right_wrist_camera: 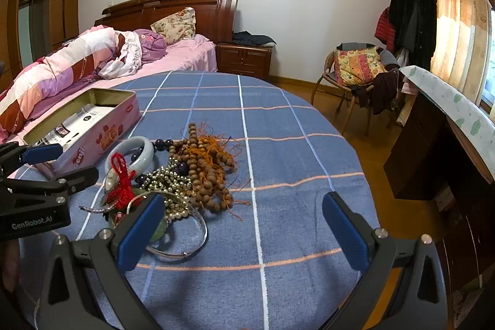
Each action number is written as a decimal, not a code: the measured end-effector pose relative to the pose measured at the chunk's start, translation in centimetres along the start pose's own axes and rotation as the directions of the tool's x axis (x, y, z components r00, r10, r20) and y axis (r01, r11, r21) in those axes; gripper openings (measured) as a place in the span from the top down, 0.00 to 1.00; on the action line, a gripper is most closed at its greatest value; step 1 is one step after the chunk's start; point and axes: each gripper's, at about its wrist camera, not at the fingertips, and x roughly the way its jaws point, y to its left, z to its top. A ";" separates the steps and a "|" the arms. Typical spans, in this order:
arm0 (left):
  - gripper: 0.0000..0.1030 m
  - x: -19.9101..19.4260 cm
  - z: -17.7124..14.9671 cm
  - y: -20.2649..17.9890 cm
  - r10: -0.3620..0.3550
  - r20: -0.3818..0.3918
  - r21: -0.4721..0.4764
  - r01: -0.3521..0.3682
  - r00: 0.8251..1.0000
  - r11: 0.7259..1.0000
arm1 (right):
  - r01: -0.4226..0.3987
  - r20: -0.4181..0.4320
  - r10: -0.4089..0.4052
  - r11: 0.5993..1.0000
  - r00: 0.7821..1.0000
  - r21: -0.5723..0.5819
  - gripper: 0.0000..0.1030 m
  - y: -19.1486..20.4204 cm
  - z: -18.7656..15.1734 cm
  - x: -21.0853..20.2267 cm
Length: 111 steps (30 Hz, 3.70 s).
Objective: Organize jewelry
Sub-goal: 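Move the left gripper to the silver wristwatch and grasp its band, then carry the watch into the pink tin and release with left while right grasps red tassel ornament, then lower the red tassel ornament into the tin and open the right gripper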
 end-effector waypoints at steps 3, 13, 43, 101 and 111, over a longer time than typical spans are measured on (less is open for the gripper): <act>0.27 -0.4 0.0 -0.6 0.006 0.009 0.020 -0.006 1.000 1.000 | -0.003 -0.005 0.003 1.000 1.000 0.008 0.00 0.0 0.3 0.1; 0.37 0.4 0.3 -2.3 -0.022 -0.016 0.072 0.023 1.000 0.997 | -0.010 -0.007 0.010 1.000 1.000 -0.001 0.00 0.5 0.4 0.2; 0.77 -2.0 1.4 1.4 -0.129 0.061 -0.019 0.130 0.990 0.991 | -0.136 0.011 0.136 0.989 0.991 -0.059 0.04 2.1 2.3 0.1; 0.17 -4.6 4.3 14.5 0.091 0.187 -0.244 -0.044 0.978 0.969 | -0.495 -0.341 0.384 0.795 0.858 -0.350 0.42 12.8 4.1 3.5; 0.16 -4.3 4.1 14.7 0.102 0.172 -0.251 -0.057 0.980 0.966 | -0.507 -0.416 0.352 0.783 0.838 -0.360 0.92 12.9 2.0 5.1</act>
